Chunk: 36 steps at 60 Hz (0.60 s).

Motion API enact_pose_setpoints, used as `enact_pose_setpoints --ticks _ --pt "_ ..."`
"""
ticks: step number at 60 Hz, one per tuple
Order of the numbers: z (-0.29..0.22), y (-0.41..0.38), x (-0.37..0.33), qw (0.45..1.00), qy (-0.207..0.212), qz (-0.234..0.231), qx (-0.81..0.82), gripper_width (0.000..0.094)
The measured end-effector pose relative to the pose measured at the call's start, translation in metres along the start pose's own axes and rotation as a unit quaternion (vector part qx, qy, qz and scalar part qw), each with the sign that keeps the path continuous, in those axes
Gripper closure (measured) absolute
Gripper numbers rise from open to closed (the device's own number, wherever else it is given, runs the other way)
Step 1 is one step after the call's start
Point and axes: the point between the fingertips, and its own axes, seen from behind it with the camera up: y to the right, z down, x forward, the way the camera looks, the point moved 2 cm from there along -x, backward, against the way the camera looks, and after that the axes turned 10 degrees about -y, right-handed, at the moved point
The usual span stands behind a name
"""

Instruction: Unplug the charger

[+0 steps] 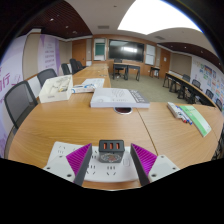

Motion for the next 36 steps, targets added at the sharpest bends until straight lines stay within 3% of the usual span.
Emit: enact_pose_setpoints --ticks 3,7,21,29,33,36 --pt "-0.007 -0.004 0.005 1.0 0.019 -0.014 0.002 0.0268" --pt "-0.011 -0.003 0.012 0.999 0.031 -0.002 -0.011 0.0546" --pt "-0.009 -0.002 0.01 0.999 0.038 -0.007 -0.002 0.0689" --pt "-0.015 -0.002 0.006 1.0 0.018 -0.002 0.002 0.072" --pt "-0.108 0.006 -0.065 0.984 0.17 0.028 -0.038 0.0725" --pt "-0.174 0.001 -0.123 0.968 0.249 0.019 -0.033 0.0725"
